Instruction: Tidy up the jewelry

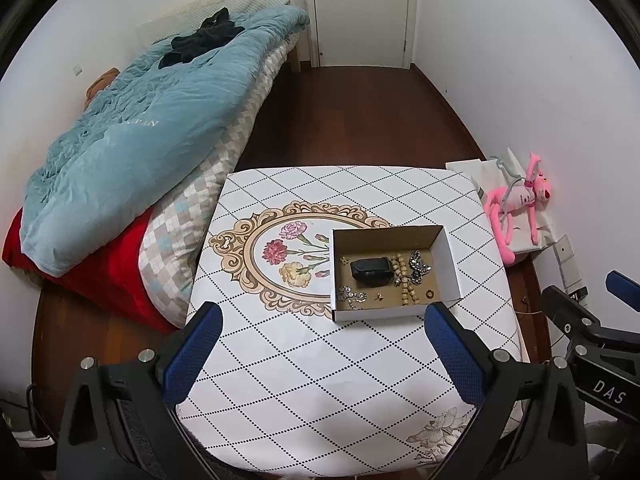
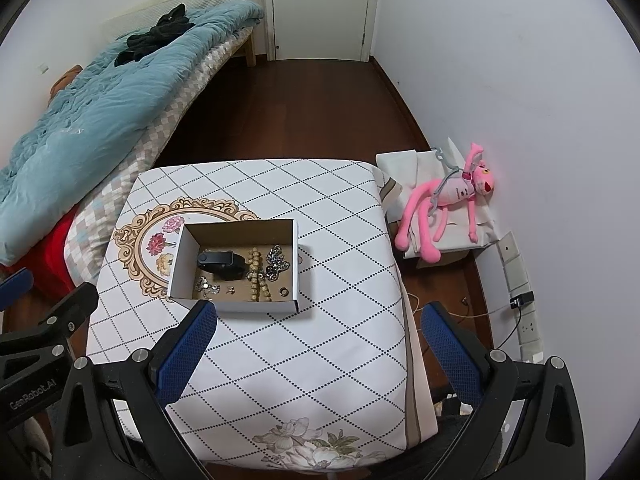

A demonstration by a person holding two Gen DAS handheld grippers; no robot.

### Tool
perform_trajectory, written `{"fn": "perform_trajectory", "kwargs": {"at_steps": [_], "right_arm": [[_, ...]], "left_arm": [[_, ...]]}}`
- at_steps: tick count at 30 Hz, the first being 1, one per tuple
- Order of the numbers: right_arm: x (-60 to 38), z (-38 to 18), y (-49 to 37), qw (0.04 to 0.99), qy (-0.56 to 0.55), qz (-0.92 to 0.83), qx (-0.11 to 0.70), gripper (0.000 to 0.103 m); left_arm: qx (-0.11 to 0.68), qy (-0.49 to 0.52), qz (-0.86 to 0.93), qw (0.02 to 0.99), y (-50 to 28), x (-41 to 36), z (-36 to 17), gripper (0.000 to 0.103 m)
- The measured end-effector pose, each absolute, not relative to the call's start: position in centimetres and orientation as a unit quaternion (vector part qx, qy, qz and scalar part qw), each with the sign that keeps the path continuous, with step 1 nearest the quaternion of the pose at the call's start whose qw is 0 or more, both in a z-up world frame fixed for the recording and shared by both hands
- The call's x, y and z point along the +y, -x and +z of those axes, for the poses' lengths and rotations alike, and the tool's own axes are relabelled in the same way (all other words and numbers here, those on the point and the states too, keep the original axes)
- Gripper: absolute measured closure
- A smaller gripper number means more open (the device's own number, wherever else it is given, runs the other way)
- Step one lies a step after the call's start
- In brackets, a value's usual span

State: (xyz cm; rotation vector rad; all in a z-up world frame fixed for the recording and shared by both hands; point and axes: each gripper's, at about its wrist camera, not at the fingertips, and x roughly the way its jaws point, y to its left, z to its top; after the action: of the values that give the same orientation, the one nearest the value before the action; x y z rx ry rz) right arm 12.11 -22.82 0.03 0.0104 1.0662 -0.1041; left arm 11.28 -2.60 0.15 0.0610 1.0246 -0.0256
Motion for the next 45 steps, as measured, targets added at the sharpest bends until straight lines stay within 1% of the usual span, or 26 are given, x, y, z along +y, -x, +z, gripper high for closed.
{"fn": "perform_trajectory", "kwargs": {"at_steps": [45], "right_arm": [[-23.21, 0.36, -12.29, 0.859, -0.002, -0.049, 0.509, 0.000]], "left_arm": [[0.488, -0.026, -0.013, 0.872, -11.34, -2.93, 0.60, 0.000]]}}
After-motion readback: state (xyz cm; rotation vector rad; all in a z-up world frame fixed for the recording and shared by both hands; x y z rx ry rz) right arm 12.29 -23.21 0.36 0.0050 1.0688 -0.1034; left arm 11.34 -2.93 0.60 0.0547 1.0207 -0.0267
